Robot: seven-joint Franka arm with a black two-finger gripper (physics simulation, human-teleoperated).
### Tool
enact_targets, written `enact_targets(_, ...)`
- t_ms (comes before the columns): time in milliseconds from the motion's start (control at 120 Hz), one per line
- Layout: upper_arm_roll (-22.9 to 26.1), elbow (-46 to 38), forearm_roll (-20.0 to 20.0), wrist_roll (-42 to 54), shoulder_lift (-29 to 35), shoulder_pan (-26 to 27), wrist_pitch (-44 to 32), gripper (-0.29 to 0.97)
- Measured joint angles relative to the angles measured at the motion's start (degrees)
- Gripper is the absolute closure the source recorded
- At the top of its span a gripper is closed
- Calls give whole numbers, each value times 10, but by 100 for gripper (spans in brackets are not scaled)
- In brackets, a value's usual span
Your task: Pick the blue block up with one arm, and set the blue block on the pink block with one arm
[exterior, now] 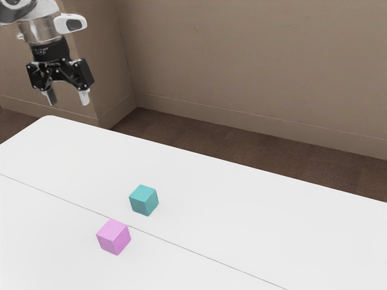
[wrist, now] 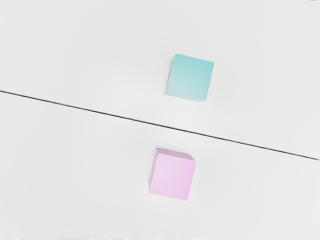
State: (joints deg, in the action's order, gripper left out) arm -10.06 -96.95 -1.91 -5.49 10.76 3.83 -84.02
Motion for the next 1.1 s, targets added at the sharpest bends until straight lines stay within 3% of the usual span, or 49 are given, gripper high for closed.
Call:
enact_targets(233, 17, -11, -10, -74, -28, 10, -12, 0)
enact_targets(333, 29, -10, -10, -93, -97, 20, -25, 0)
enact_targets(433, 33, -35, -12, -88, -157, 19, -79, 0)
enact_targets(692, 62, -199, -10, -48, -164, -23, -280, 0)
enact_targets(883, 64, -212, -11, 4, -211, -22, -391, 0)
enact_targets(1100, 64, -206, -14, 66, -250, -22, -460, 0)
